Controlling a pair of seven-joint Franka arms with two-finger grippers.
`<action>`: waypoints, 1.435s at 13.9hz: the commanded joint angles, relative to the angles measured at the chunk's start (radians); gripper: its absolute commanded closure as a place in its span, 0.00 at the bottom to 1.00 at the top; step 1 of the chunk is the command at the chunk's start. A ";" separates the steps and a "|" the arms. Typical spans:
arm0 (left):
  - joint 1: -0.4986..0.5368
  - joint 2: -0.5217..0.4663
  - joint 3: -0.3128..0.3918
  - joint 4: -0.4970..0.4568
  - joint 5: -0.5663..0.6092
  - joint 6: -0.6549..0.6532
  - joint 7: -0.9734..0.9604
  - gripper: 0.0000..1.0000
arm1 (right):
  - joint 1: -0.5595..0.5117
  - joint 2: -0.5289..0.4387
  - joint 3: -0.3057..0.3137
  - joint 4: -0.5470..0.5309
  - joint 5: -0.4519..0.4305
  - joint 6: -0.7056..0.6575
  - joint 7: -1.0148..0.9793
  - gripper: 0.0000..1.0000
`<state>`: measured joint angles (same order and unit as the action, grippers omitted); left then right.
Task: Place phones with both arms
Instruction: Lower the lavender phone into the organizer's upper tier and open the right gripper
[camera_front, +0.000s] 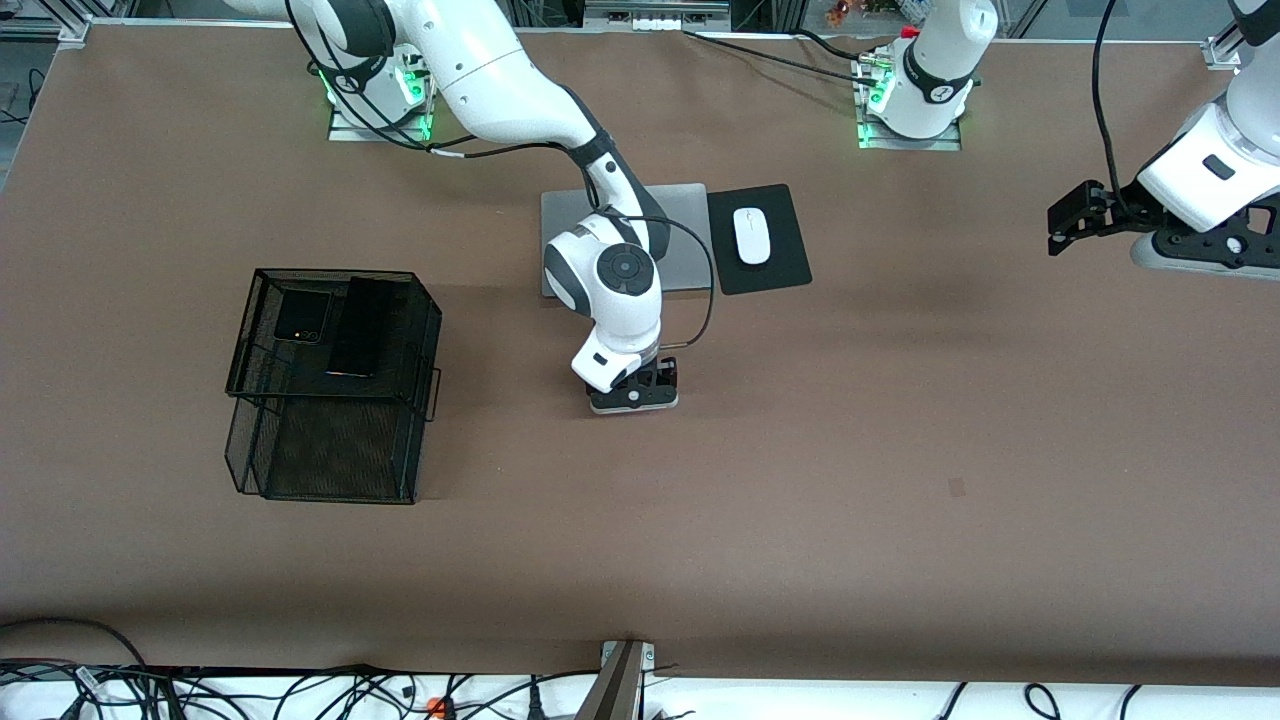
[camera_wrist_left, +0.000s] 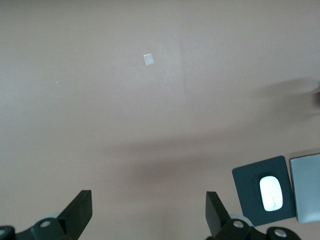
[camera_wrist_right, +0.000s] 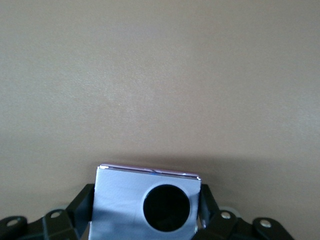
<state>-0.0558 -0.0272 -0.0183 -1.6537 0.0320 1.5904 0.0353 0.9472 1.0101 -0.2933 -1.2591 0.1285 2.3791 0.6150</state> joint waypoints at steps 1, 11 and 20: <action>0.008 0.004 -0.008 0.045 -0.017 -0.047 0.002 0.00 | 0.007 -0.080 -0.050 -0.010 -0.013 -0.139 -0.024 0.66; 0.007 0.010 -0.006 0.091 -0.017 -0.044 -0.060 0.00 | -0.405 -0.367 -0.122 -0.019 0.016 -0.557 -0.745 0.66; 0.007 0.010 -0.006 0.086 -0.017 -0.050 -0.064 0.00 | -0.556 -0.286 -0.110 -0.126 0.051 -0.243 -0.750 0.65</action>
<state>-0.0554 -0.0278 -0.0196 -1.5911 0.0316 1.5592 -0.0190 0.3701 0.7250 -0.4162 -1.3081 0.1519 2.0246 -0.1437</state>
